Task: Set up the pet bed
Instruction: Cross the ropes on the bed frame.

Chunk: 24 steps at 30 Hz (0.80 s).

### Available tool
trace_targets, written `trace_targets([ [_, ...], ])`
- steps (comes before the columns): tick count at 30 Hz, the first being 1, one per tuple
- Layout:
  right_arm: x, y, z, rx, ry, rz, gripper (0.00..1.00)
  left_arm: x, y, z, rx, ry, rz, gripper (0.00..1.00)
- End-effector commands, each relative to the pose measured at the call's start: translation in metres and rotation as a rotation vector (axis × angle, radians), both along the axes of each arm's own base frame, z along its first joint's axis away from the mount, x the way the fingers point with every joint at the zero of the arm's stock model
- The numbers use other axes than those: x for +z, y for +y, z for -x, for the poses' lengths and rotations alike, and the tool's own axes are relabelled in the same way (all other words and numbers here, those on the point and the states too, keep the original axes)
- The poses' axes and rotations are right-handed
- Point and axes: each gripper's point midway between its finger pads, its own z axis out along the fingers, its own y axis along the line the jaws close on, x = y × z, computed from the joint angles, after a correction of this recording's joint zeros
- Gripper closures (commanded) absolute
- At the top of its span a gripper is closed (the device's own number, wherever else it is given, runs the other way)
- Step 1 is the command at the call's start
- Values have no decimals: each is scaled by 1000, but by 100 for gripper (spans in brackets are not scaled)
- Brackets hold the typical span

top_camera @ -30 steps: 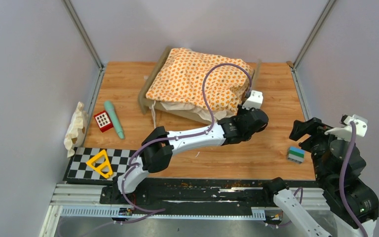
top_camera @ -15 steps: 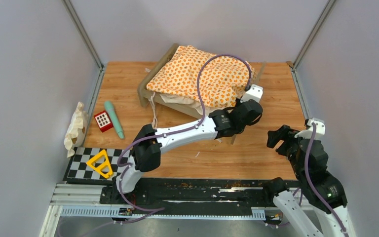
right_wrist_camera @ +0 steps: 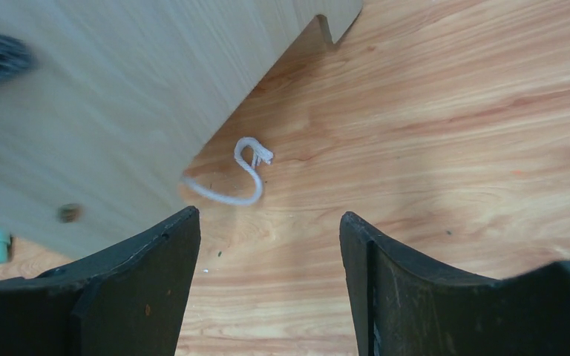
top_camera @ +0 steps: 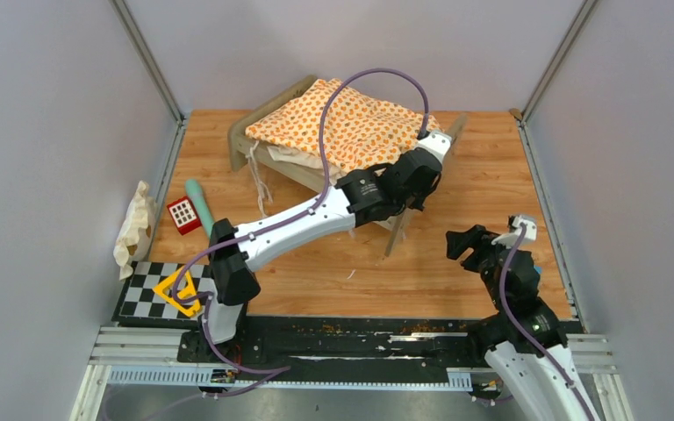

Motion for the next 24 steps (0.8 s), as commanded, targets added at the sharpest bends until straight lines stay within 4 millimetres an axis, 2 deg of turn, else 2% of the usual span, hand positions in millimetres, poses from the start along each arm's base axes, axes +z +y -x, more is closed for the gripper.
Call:
trace_targets([
  [1,-11,26,-31,37,-98,-135,31,166,56,-27,73,-351,193,100],
  [5,-37,42,-44,115,-190,-147,31,170,63,-33,78,-357,194,100],
  [11,-55,59,-43,233,-300,-122,27,175,71,-41,77,-358,200,100],
  [18,-56,83,-46,384,-336,-48,25,178,72,-46,72,-356,213,100],
  [22,-72,97,-50,474,-288,19,26,181,75,-52,77,-355,218,100],
  [24,-66,103,-55,505,-303,35,27,185,78,-54,81,-360,220,100],
])
